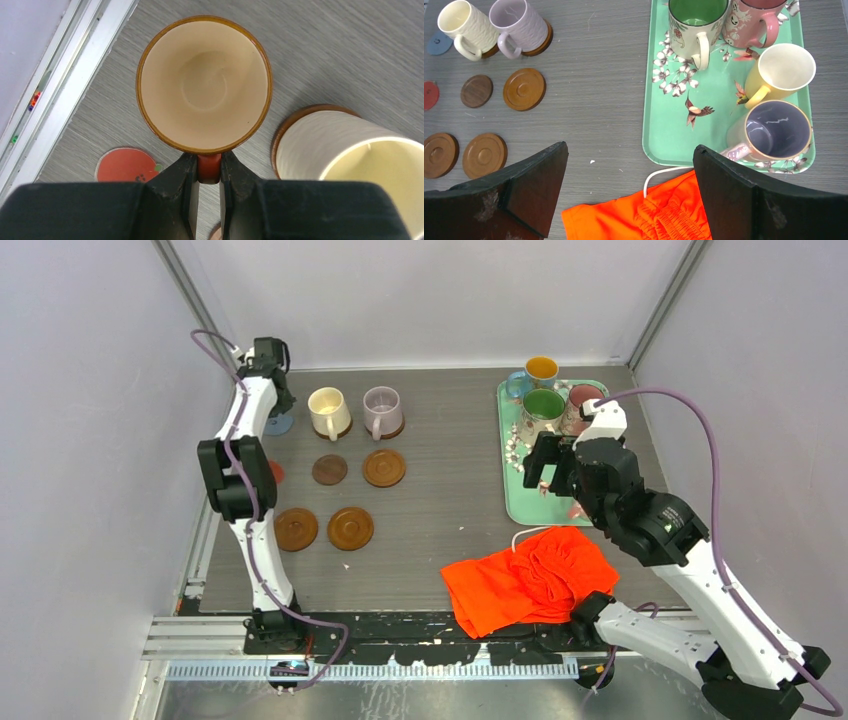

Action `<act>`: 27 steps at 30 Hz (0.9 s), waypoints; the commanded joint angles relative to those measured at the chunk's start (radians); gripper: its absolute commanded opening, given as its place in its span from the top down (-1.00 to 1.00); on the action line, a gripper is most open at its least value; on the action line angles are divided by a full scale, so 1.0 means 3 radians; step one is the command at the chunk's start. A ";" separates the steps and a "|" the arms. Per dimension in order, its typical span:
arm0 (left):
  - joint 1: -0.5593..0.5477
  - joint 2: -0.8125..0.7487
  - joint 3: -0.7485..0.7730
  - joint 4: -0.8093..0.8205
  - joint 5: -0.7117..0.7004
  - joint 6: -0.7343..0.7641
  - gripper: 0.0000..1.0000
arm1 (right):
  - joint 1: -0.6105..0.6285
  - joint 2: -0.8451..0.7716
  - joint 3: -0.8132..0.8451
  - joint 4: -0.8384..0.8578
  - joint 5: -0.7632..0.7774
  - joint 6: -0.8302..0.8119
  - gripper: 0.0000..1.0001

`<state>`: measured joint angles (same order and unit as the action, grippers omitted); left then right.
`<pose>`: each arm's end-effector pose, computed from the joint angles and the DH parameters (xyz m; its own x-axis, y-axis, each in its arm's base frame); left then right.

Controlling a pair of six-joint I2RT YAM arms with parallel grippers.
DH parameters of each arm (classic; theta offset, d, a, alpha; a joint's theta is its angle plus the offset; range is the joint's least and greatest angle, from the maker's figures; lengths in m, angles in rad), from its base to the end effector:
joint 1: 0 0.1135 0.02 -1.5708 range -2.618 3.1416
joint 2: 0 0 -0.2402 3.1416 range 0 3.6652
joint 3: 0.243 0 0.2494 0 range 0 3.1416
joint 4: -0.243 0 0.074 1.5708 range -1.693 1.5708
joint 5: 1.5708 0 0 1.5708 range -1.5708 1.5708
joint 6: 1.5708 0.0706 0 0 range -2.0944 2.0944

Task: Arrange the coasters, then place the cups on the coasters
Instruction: Place the cup on the coaster.

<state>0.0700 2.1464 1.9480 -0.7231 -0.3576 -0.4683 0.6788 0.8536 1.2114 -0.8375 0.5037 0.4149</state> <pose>0.4817 0.0585 0.2145 -0.5842 -0.4648 -0.6654 -0.6055 0.7955 -0.0241 0.1680 0.0917 0.3728 -0.4160 0.1180 -0.9017 -0.0534 0.9867 0.1537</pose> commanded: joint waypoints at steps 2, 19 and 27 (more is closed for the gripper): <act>0.0106 0.0056 0.0180 -0.0028 0.0120 -0.0057 0.99 | 0.0029 0.0012 0.0040 0.0138 0.0089 -0.0069 -1.00; 0.0202 0.0329 0.0239 0.0068 0.0327 0.0098 0.99 | 0.0103 0.0134 0.0108 0.0110 0.0126 -0.0096 -1.00; 0.0202 0.0401 0.0231 0.0143 0.0329 0.0201 0.99 | 0.0105 0.0161 0.0119 0.0104 0.0140 -0.0097 -1.00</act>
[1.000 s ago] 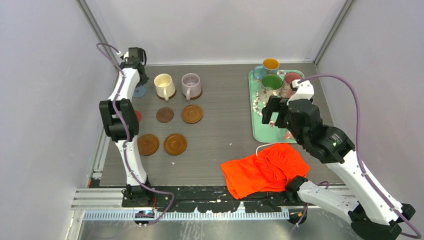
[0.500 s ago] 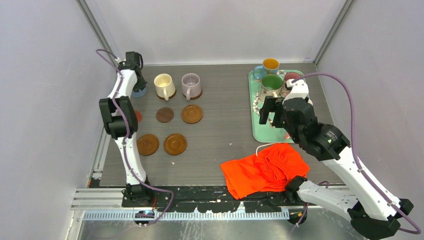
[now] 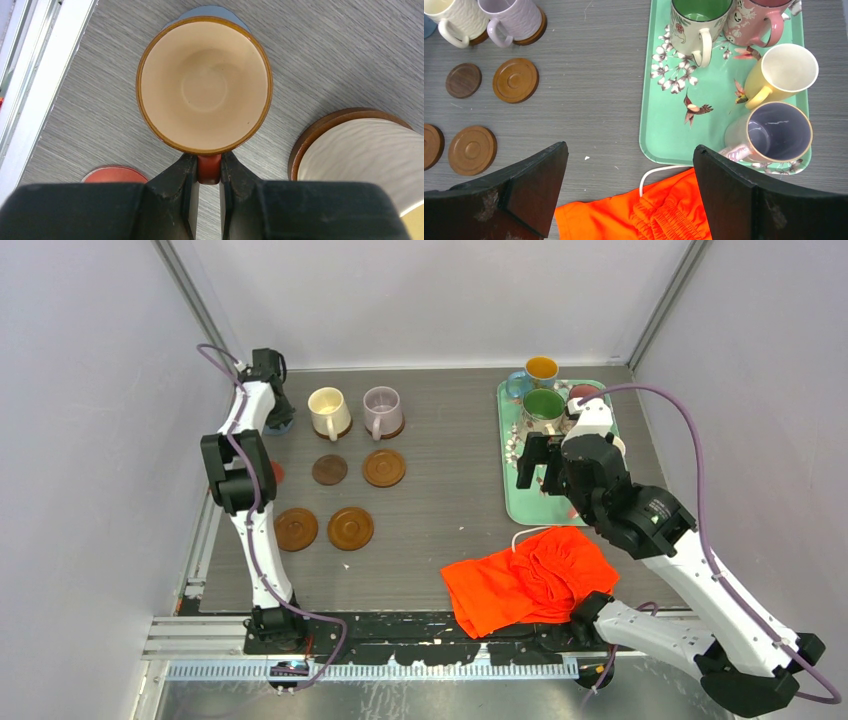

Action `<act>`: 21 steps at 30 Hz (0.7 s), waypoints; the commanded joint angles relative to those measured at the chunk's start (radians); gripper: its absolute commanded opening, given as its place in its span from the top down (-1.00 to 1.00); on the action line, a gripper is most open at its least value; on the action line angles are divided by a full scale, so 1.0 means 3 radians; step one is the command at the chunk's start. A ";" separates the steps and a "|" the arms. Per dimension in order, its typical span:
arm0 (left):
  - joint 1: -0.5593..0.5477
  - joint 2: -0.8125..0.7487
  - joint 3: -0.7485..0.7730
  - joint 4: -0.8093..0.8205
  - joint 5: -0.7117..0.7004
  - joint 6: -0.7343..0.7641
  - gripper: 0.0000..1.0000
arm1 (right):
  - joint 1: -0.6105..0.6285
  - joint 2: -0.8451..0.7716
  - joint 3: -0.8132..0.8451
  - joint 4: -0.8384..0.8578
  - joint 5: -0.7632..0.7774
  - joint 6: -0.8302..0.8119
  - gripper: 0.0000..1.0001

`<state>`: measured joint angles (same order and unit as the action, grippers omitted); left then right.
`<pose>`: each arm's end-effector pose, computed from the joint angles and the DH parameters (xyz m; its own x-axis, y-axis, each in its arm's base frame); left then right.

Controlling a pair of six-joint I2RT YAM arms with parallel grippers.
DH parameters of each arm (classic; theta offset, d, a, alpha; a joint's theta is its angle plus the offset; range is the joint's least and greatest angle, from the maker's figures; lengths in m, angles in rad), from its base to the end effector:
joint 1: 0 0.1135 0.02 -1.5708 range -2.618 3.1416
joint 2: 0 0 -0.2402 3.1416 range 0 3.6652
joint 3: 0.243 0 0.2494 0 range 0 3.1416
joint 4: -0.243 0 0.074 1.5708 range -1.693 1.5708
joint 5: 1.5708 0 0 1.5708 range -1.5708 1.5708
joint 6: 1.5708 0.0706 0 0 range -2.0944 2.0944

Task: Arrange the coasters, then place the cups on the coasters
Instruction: Place the cup on the coaster.

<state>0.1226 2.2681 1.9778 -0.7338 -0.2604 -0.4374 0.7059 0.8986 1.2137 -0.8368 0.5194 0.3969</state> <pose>0.4913 0.0789 0.1643 -0.6617 -0.4939 -0.5641 -0.5865 0.8097 -0.0210 0.1744 0.1026 0.3661 -0.4409 0.0651 -0.8952 -0.0707 0.9917 0.1070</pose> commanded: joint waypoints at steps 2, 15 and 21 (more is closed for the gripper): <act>0.0026 0.0012 0.0134 0.0189 0.0018 0.0115 0.99 | 0.0019 0.0015 0.0106 0.0104 0.0097 -0.0040 -1.00; 0.0046 0.0086 0.0142 0.0255 0.0079 0.0148 0.99 | 0.0034 0.0044 0.0106 0.0100 0.0113 -0.0050 -1.00; 0.0056 0.0090 0.0137 0.0289 0.0103 0.0171 1.00 | 0.0039 0.0045 0.0098 0.0100 0.0119 -0.0050 -1.00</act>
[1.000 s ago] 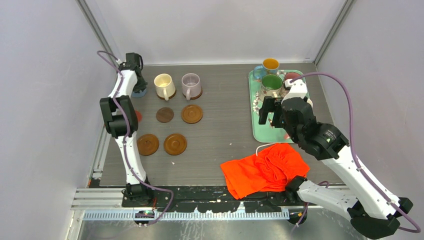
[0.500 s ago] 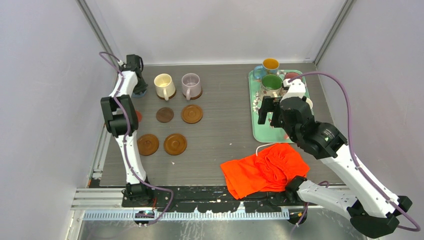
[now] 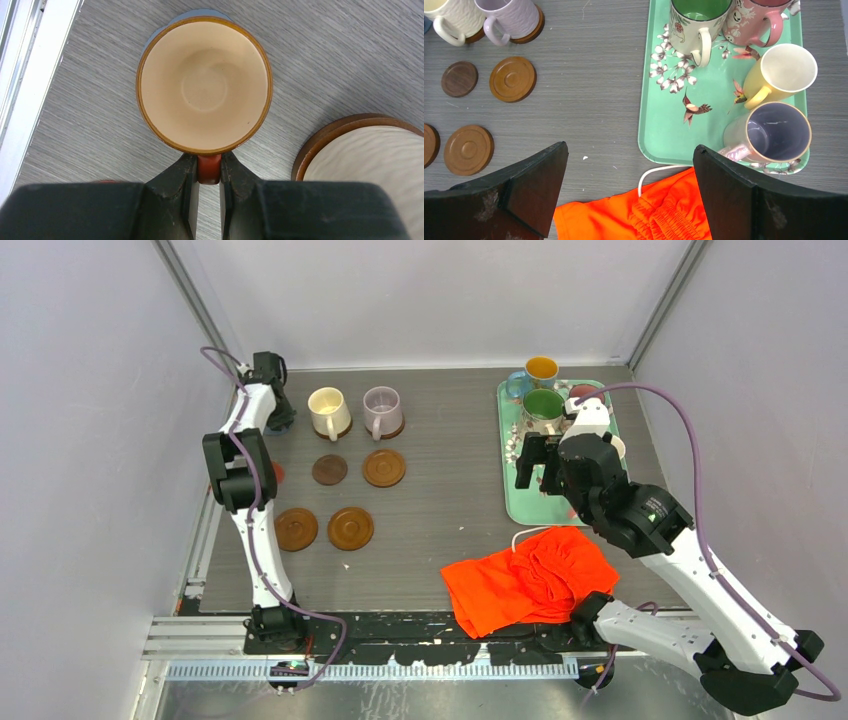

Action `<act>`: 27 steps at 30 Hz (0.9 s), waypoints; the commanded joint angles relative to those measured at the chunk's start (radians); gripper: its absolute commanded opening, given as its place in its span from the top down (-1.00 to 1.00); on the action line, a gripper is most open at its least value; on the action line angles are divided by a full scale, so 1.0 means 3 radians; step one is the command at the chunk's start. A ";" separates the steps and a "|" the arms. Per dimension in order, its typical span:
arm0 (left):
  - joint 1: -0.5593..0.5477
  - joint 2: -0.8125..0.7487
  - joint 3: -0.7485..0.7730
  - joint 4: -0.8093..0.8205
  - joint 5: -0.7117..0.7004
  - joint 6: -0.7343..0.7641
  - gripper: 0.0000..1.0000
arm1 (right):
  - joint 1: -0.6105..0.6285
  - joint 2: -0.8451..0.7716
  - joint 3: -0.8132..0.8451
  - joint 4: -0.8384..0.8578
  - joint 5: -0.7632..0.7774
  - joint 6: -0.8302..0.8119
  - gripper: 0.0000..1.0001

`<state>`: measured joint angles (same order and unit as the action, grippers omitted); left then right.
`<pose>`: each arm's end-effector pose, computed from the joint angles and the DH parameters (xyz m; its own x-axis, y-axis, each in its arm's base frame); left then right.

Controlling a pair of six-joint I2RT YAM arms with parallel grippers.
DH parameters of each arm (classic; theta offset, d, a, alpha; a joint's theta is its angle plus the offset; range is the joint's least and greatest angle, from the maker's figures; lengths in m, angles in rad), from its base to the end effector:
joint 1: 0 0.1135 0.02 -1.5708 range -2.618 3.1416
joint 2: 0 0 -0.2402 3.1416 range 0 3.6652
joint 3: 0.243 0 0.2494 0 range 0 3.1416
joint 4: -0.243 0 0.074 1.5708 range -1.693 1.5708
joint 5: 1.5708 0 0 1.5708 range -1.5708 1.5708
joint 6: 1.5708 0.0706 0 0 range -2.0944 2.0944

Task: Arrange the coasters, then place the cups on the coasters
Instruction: Place the cup on the coaster.

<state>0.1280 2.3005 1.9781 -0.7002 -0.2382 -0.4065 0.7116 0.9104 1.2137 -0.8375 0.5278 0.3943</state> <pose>0.4968 0.0807 0.1510 -0.6802 -0.4749 -0.5583 -0.5606 0.8278 -0.0211 0.1762 0.1049 0.3640 -0.4466 0.0531 -0.8931 -0.0697 0.9931 0.0939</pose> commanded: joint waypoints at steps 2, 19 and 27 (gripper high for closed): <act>0.0043 -0.0015 0.0133 0.0188 0.0032 0.0073 1.00 | 0.0016 0.0008 0.0101 0.0102 0.0092 -0.0042 -1.00; 0.0062 -0.0025 0.0028 0.0202 0.0077 0.0097 0.99 | 0.0020 -0.0002 0.0091 0.0100 0.0097 -0.0041 -1.00; 0.0084 -0.0054 -0.0101 0.0236 0.0062 0.0083 0.93 | 0.0024 -0.0017 0.0081 0.0100 0.0102 -0.0044 -1.00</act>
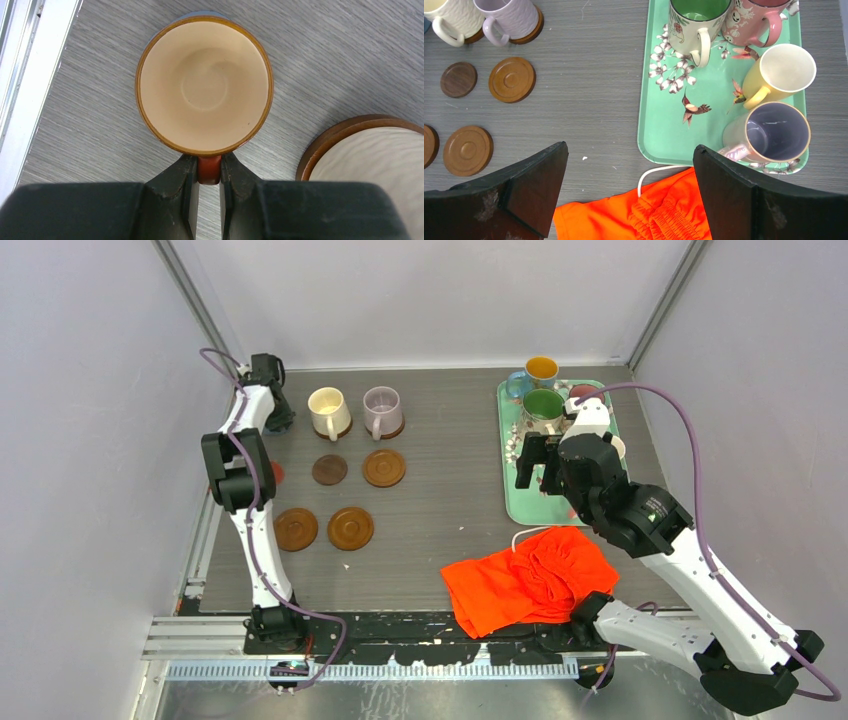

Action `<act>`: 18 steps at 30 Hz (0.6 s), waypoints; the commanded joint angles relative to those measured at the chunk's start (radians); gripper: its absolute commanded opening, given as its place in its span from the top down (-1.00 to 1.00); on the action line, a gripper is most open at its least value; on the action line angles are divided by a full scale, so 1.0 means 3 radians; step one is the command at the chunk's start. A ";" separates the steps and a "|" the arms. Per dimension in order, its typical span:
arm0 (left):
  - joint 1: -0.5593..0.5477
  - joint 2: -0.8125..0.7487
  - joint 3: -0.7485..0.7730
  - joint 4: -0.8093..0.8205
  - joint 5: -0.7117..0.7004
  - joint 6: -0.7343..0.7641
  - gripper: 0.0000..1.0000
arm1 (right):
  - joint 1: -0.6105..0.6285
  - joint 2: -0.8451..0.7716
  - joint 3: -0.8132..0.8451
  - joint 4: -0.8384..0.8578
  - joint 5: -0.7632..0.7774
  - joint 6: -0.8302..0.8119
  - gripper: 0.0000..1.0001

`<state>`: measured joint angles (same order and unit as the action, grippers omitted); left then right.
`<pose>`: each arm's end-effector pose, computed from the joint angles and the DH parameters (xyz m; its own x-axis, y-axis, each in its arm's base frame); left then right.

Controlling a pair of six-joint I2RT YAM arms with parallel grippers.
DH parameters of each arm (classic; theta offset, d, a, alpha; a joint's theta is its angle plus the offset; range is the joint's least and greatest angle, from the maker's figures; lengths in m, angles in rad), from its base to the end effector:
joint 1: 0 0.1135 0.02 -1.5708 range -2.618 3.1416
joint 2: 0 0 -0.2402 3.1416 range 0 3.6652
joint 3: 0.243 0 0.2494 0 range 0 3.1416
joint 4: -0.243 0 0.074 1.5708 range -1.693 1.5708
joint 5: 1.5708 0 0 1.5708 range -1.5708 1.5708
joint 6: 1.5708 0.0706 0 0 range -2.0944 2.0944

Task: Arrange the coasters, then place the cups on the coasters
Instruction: Place the cup on the coaster.

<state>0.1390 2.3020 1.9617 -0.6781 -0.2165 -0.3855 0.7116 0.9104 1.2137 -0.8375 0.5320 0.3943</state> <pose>0.4967 0.0848 0.1464 -0.6883 -0.4671 -0.5550 -0.5458 0.8374 -0.0279 0.1762 0.1047 0.3641 -0.4452 0.0533 -0.8939 -0.0662 0.9935 0.0922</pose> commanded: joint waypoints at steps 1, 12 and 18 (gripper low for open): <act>0.0048 -0.0065 -0.0059 0.0168 -0.0010 0.0012 0.92 | 0.0022 -0.0020 0.0081 0.0097 0.0088 -0.0041 -1.00; 0.0048 -0.0118 -0.0151 0.0174 0.0021 -0.0003 0.53 | 0.0022 -0.0037 0.0073 0.0097 0.0088 -0.0041 -1.00; 0.0049 -0.0203 -0.0202 0.0164 0.0021 -0.0001 0.17 | 0.0029 -0.0069 0.0071 0.0097 0.0075 -0.0039 -1.00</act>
<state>0.1432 2.3016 1.9102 -0.6392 -0.2153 -0.3859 0.7116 0.9092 1.2137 -0.8375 0.5343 0.3943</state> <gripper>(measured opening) 0.367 0.996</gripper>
